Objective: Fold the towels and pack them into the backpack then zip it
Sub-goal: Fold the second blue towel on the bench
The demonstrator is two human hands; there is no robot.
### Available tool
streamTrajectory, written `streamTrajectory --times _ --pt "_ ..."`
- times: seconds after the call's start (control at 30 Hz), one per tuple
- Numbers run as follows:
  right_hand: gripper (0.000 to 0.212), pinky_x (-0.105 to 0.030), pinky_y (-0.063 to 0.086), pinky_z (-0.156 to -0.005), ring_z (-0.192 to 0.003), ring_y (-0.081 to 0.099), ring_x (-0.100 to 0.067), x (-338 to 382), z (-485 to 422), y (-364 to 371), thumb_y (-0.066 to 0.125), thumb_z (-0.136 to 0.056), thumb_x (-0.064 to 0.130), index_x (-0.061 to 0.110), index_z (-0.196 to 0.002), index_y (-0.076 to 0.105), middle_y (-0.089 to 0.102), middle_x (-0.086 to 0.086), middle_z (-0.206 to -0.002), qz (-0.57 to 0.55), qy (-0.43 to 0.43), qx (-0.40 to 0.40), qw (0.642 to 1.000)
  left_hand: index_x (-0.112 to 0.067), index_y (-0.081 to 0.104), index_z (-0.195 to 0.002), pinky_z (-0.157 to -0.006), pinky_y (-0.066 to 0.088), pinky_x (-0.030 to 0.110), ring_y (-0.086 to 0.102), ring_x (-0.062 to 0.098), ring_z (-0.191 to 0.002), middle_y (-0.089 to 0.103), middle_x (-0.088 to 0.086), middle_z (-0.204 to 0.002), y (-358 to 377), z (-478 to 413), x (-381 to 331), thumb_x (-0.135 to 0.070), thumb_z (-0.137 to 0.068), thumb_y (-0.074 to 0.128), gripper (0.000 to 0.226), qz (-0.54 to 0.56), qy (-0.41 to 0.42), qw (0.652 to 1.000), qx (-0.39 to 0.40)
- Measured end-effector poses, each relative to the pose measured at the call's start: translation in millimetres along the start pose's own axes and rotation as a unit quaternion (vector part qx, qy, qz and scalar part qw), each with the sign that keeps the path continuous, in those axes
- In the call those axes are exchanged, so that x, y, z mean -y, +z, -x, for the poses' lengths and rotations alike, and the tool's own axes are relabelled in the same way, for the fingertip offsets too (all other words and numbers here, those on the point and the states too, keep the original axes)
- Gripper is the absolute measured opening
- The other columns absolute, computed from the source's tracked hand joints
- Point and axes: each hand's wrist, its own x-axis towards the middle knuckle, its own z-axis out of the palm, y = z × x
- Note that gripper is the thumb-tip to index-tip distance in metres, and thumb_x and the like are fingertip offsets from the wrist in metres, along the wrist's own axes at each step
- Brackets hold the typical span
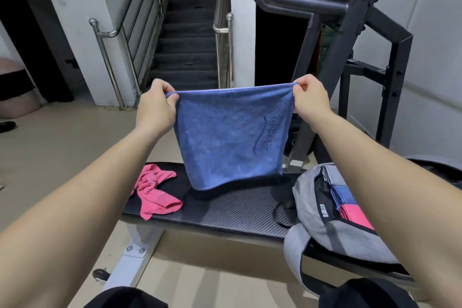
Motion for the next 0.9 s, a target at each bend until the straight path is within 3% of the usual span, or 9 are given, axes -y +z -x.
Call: streamTrajectory --times 0.13,0.27,0.37,0.5,0.57,0.77,0.9 --pt "0.017 -0.028 0.042 -0.065 -0.076 0.053 -0.013 -7.7 17.8 -5.9 0.041 -0.102 0.017 0.022 -0.102 0.058 0.059 0.005 -0.089 0.024 -0.01 0.045 0.999 -0.016 0.054 -0.1 -0.074 0.036 0.032 0.052 0.024 -0.086 0.06 -0.001 -0.094 -7.3 11.1 9.6 -0.022 -0.099 0.053 0.007 -0.01 0.005 1.0 0.018" --pt "0.015 -0.032 0.045 -0.07 -0.081 0.058 -0.02 -41.7 56.0 -2.6 0.045 -0.099 0.016 0.022 -0.097 0.059 0.063 0.001 -0.09 0.047 0.02 0.095 0.994 -0.018 0.055 -0.097 -0.073 0.036 0.033 0.052 0.025 -0.085 0.062 0.001 -0.091 0.9 54.1 42.1 -0.021 -0.097 0.057 0.004 -0.026 -0.007 0.997 0.076" --pt "0.013 -0.032 0.042 -0.07 -0.085 0.059 -0.024 -81.9 101.9 4.0 0.048 -0.099 0.014 0.018 -0.097 0.06 0.066 -0.003 -0.091 0.095 0.056 0.155 0.982 -0.018 0.055 -0.093 -0.07 0.042 0.037 0.057 0.029 -0.082 0.066 0.003 -0.086 12.8 102.5 77.7 -0.02 -0.096 0.059 0.005 -0.059 -0.03 0.985 0.162" --pt "0.014 -0.033 0.042 -0.074 -0.087 0.061 -0.028 -128.2 153.2 8.3 0.05 -0.099 0.011 0.016 -0.093 0.061 0.069 -0.009 -0.089 0.145 0.1 0.25 0.952 -0.031 0.052 -0.079 -0.075 0.052 0.037 0.065 0.018 -0.081 0.068 -0.007 -0.083 26.0 156.8 121.9 -0.021 -0.092 0.064 0.02 -0.111 -0.043 0.938 0.326" --pt "0.015 -0.033 0.046 -0.079 -0.088 0.063 -0.029 -140.7 162.5 9.7 0.049 -0.098 0.013 0.019 -0.091 0.06 0.071 -0.01 -0.088 0.169 0.102 0.273 0.941 -0.034 0.051 -0.076 -0.075 0.052 0.037 0.064 0.016 -0.081 0.066 -0.01 -0.082 32.5 169.4 133.5 -0.025 -0.091 0.064 0.022 -0.142 -0.039 0.921 0.361" --pt "0.013 -0.034 0.046 -0.077 -0.085 0.062 -0.026 -149.2 150.3 19.1 0.048 -0.101 0.017 0.018 -0.095 0.06 0.07 -0.009 -0.086 0.19 0.077 0.284 0.936 -0.035 0.053 -0.085 -0.075 0.053 0.037 0.061 0.008 -0.077 0.065 -0.016 -0.087 44.2 165.4 143.5 -0.031 -0.093 0.063 0.013 -0.152 -0.036 0.926 0.344" --pt "0.012 -0.033 0.04 -0.07 -0.083 0.061 -0.025 -153.0 124.1 38.4 0.049 -0.102 0.018 0.018 -0.093 0.058 0.067 -0.004 -0.084 0.196 0.06 0.268 0.941 -0.038 0.058 -0.083 -0.071 0.053 0.034 0.063 0.004 -0.069 0.067 -0.018 -0.08 56.1 147.4 149.3 -0.029 -0.093 0.064 0.015 -0.126 -0.055 0.941 0.309"
